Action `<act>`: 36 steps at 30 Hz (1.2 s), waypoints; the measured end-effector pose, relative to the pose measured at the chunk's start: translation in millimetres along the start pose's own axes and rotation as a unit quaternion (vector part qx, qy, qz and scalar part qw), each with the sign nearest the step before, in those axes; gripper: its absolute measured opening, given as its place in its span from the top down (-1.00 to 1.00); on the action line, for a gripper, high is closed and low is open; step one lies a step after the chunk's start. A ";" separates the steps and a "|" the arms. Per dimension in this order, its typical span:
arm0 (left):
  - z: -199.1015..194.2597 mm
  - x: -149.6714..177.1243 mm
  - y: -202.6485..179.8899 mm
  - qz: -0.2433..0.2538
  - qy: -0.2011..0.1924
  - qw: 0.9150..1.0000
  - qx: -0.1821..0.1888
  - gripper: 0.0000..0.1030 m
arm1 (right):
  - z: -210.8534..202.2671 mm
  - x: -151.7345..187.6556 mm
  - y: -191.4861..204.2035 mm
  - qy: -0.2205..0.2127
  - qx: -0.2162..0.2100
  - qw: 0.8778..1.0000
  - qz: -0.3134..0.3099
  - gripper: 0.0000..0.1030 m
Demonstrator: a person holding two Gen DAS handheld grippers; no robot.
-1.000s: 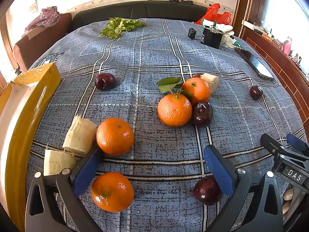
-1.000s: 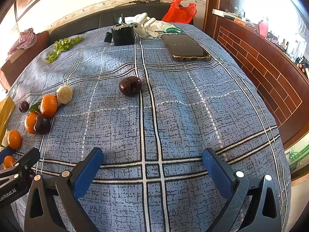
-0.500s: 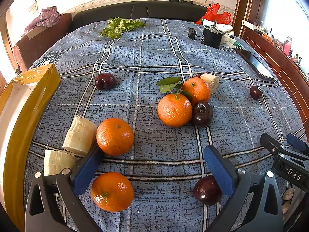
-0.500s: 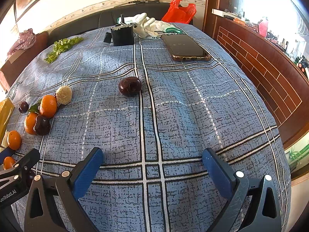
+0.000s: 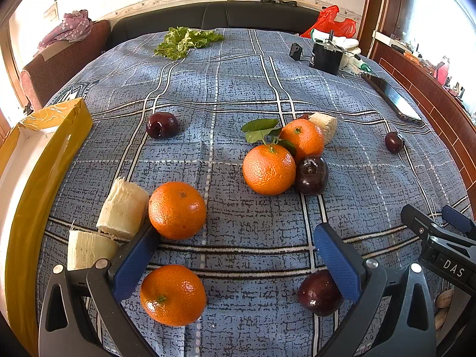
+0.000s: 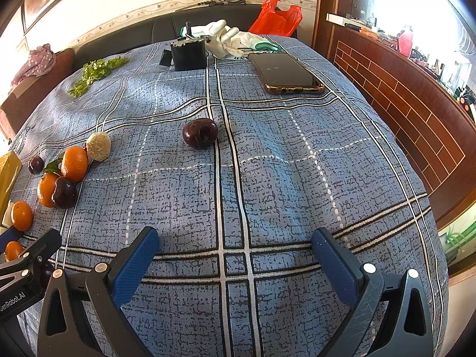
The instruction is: Organize fruits
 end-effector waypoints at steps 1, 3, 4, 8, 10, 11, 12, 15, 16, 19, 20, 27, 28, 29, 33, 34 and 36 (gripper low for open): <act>0.0 0.2 -0.3 0.000 0.000 1.000 0.000 -1.00 | 0.0 0.1 0.1 0.000 0.000 1.000 0.000 -1.00; -0.1 0.2 -0.5 0.000 -0.001 1.000 0.000 -1.00 | 0.0 0.1 0.0 0.000 0.000 1.000 0.000 -1.00; 0.0 0.1 -0.4 0.000 -0.001 1.000 0.000 -1.00 | 0.0 0.1 0.1 0.000 0.000 1.000 0.000 -1.00; 0.0 0.0 -0.2 0.000 -0.001 1.000 0.000 -1.00 | 0.0 0.1 0.1 0.000 0.000 1.000 0.000 -1.00; -0.1 0.1 -0.4 0.000 -0.001 1.000 0.000 -1.00 | 0.0 0.1 0.1 0.000 0.000 1.000 0.000 -1.00; 0.0 0.1 -0.2 0.000 -0.002 1.000 -0.001 -1.00 | 0.0 0.1 0.2 0.000 0.000 1.000 0.000 -1.00; -0.1 0.2 -0.6 0.000 -0.002 1.000 -0.001 -1.00 | 0.0 0.1 0.2 0.000 0.000 1.000 0.000 -1.00; -0.1 0.2 -0.6 0.001 -0.002 1.000 -0.001 -1.00 | 0.0 0.1 0.2 0.000 0.000 1.000 0.000 -1.00; 0.0 0.0 -0.1 0.000 -0.002 1.000 -0.001 -1.00 | 0.0 0.1 0.2 0.000 0.000 1.000 0.000 -1.00; -0.1 0.1 -0.5 0.001 -0.003 1.000 -0.001 -1.00 | 0.0 0.1 0.2 0.000 0.000 1.000 0.000 -1.00; -0.1 0.1 -0.6 0.001 -0.003 1.000 -0.001 -1.00 | 0.0 0.1 0.2 0.000 0.000 1.000 0.000 -1.00; 1.0 -4.4 -1.0 -0.003 0.024 1.000 -0.006 -0.99 | 0.0 0.1 0.0 0.000 -0.001 1.000 -0.001 -1.00; 1.0 -5.3 -0.3 0.000 0.033 0.999 -0.003 -0.99 | -0.1 0.1 -0.3 0.000 -0.002 1.000 -0.003 -1.00; 1.5 -5.8 -0.7 0.003 0.038 0.999 -0.003 -0.99 | -0.2 0.1 -0.7 0.001 -0.003 1.000 -0.004 -1.00; 1.4 -7.8 0.4 0.015 0.056 0.998 0.008 -1.00 | -1.1 0.3 -3.9 0.014 -0.008 1.000 -0.005 -1.00; 0.0 -7.9 2.5 0.016 0.062 0.998 0.017 -1.00 | -1.2 0.2 -3.5 0.022 -0.006 1.000 -0.008 -1.00; -4.2 -4.0 7.3 0.011 0.063 0.997 0.038 -0.99 | -1.6 0.4 -3.4 0.033 -0.007 0.999 -0.011 -1.00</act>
Point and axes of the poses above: each gripper's, at about its wrist camera, not at the fingertips, and z roughly the way its jaws point, y to its left, x to its underside, the point moved 3 cm from there along z, roughly the way its jaws point, and after that the axes turned 14 degrees about y, right-handed, at the moved point
